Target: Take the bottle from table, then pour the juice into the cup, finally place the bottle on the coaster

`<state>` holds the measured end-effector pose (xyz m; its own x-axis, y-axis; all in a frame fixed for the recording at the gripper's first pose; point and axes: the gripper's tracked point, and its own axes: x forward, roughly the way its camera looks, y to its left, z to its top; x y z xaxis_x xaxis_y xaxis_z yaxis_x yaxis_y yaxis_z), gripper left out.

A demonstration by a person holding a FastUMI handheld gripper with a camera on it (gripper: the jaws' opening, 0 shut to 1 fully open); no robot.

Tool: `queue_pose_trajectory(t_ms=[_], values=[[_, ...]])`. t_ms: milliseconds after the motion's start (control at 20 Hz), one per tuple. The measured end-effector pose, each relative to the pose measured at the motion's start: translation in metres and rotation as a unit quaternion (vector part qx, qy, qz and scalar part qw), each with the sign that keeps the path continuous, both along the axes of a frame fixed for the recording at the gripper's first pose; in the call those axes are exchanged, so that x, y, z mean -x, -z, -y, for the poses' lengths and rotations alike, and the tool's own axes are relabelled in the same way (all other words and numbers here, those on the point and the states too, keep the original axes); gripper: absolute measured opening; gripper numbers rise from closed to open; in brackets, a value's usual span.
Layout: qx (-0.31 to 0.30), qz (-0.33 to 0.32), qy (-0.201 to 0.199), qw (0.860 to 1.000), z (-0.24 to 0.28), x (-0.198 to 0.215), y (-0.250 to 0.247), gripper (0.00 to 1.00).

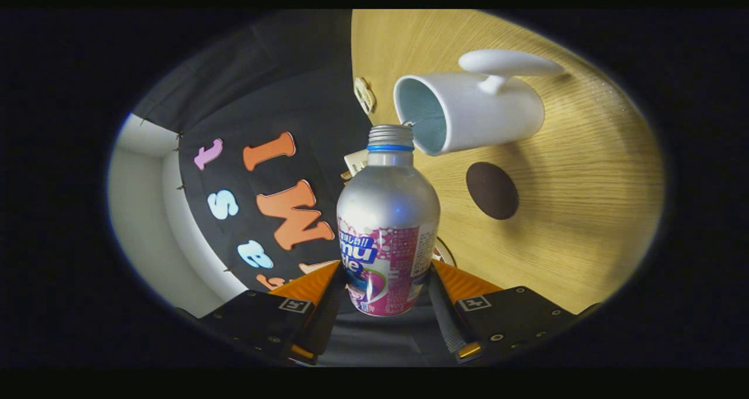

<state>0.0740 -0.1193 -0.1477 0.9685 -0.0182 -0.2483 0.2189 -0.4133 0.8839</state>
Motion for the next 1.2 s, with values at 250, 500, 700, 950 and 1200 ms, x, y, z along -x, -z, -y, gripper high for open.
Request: queue_pose_trajectory(t_ms=[250,500,700,950,1200], values=[[-0.020,0.002,0.006,1.000,0.002,-0.003,-0.007,0.75],[-0.027,0.009,0.008,1.000,0.002,-0.008,-0.012,0.76],[-0.032,0.007,0.011,0.999,0.004,-0.010,-0.011,0.76],[-0.043,0.007,0.018,0.999,0.009,-0.012,-0.012,0.76],[-0.052,0.012,0.021,0.998,0.010,-0.011,-0.014,0.76]])
